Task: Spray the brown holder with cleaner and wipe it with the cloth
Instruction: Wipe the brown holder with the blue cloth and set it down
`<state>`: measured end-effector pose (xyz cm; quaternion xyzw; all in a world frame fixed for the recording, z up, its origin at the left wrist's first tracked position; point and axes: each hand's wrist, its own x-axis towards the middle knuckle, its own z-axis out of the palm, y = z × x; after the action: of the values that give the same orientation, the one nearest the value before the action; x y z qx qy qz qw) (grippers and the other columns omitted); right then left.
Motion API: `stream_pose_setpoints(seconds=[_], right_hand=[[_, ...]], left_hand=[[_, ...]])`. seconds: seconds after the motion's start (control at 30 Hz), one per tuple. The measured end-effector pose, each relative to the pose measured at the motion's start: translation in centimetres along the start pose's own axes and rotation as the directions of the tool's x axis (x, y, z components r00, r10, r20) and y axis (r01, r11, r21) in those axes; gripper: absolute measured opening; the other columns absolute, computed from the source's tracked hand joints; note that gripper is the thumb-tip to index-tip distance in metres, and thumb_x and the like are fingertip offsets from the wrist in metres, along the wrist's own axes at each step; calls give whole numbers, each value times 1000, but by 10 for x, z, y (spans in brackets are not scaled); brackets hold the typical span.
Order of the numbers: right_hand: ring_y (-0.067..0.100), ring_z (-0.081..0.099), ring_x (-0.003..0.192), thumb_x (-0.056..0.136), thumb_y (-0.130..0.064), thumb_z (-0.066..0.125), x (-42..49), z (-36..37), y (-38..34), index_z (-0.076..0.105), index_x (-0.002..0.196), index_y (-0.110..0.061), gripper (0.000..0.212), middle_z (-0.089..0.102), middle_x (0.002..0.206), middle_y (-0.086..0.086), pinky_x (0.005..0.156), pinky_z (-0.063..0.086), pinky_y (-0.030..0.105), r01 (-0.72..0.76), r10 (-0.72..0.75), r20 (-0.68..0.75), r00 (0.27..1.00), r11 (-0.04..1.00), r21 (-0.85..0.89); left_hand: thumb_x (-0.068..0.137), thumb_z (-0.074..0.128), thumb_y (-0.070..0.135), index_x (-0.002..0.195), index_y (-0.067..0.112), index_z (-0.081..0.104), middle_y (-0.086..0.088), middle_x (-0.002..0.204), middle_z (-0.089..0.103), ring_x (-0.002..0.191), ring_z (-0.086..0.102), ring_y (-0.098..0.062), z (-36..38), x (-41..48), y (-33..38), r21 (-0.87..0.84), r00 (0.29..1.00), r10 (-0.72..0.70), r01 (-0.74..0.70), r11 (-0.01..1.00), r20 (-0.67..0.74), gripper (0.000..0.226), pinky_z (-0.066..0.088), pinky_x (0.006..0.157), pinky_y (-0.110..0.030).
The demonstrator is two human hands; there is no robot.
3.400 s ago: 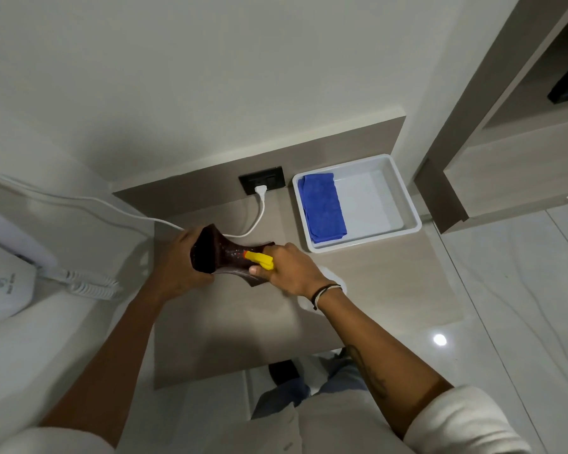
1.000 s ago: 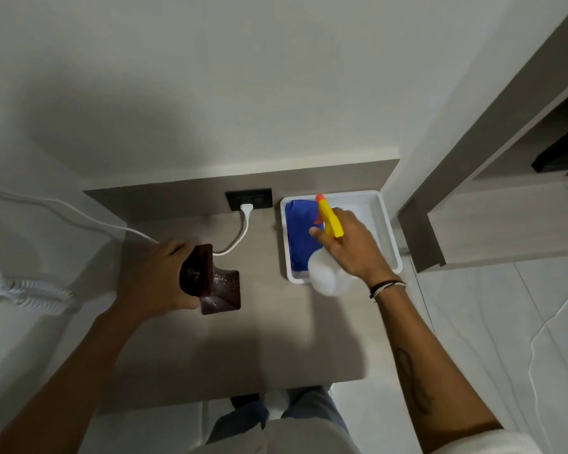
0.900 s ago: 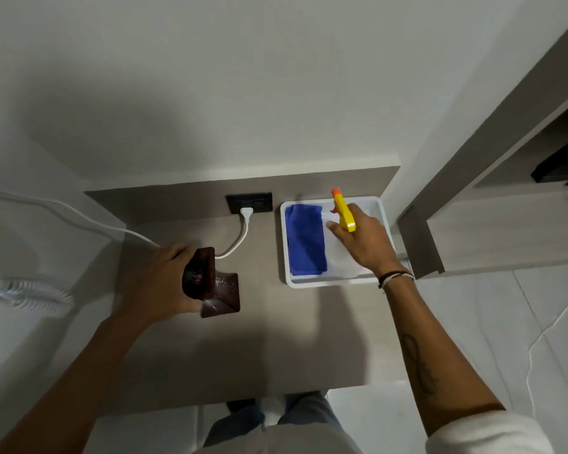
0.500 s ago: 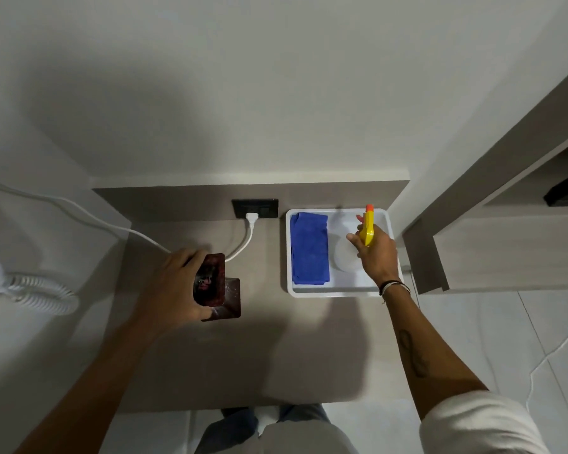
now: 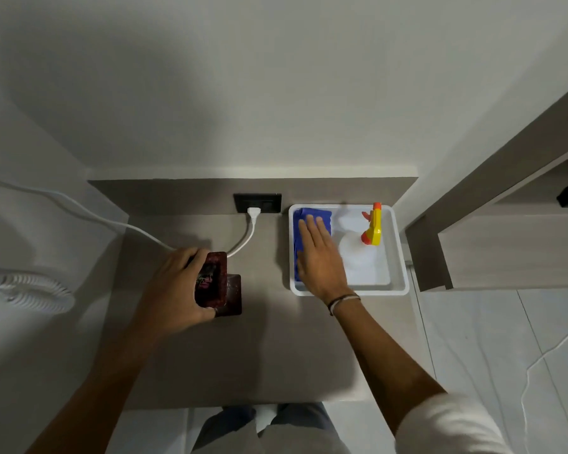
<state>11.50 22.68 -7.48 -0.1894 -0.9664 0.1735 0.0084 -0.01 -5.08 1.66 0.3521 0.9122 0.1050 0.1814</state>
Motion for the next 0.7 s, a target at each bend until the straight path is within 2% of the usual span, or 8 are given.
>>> stream_pose_setpoints(seconds=[0.07,0.1,0.2,0.33,0.43,0.57,0.7], right_hand=[[36,-4,166,105,-29,61,15,11,8,2,169,-4,90,-4,178,18,136,9,47,-64,81,249,965,995,-74],[37,-6,166,104,-32,61,21,15,14,-1,168,-3,94,-8,178,19,136,7,47,-71,99,320,942,993,-99],[38,-8,165,100,-42,66,39,27,26,-5,167,-1,106,-11,177,20,135,8,51,-28,87,406,910,988,-149],[39,-9,165,95,-51,68,52,38,40,-8,167,-2,116,-12,177,21,134,6,54,40,50,433,900,980,-196],[39,-8,165,99,-52,64,53,46,47,-8,167,-1,111,-12,177,21,134,6,54,79,21,452,892,977,-200],[38,-7,166,112,-37,43,49,61,50,-7,167,-3,82,-11,177,20,135,7,51,74,38,386,922,959,-272],[35,-6,166,113,-22,45,45,75,52,-9,168,-6,79,-11,178,17,136,7,47,36,54,285,957,953,-302]], left_hand=[[51,82,50,150,13,48,-4,143,49,134,50,-30,0,0,-1,-3,1000,4,-4,1000,-9,111,51,106,-46],[52,81,50,150,13,49,-5,143,49,134,50,-31,1,0,-1,-4,1000,6,-6,1000,-14,110,50,107,-45],[53,80,50,151,13,48,-6,145,48,137,47,-30,4,1,-3,-36,1000,-8,7,999,-22,110,47,111,-45],[56,86,45,153,16,47,-4,146,46,139,44,-28,9,3,-5,-54,999,-5,3,999,-38,109,44,114,-40],[56,91,38,154,15,47,-7,148,47,141,44,-31,12,4,-5,-47,999,-17,15,999,-48,110,39,115,-40],[58,92,38,155,14,46,-8,150,48,142,44,-32,10,1,1,-9,997,-25,25,1000,-72,109,38,115,-40],[60,91,39,154,15,46,-7,151,46,144,41,-27,9,1,3,-60,997,-33,29,998,-63,107,34,120,-40]])
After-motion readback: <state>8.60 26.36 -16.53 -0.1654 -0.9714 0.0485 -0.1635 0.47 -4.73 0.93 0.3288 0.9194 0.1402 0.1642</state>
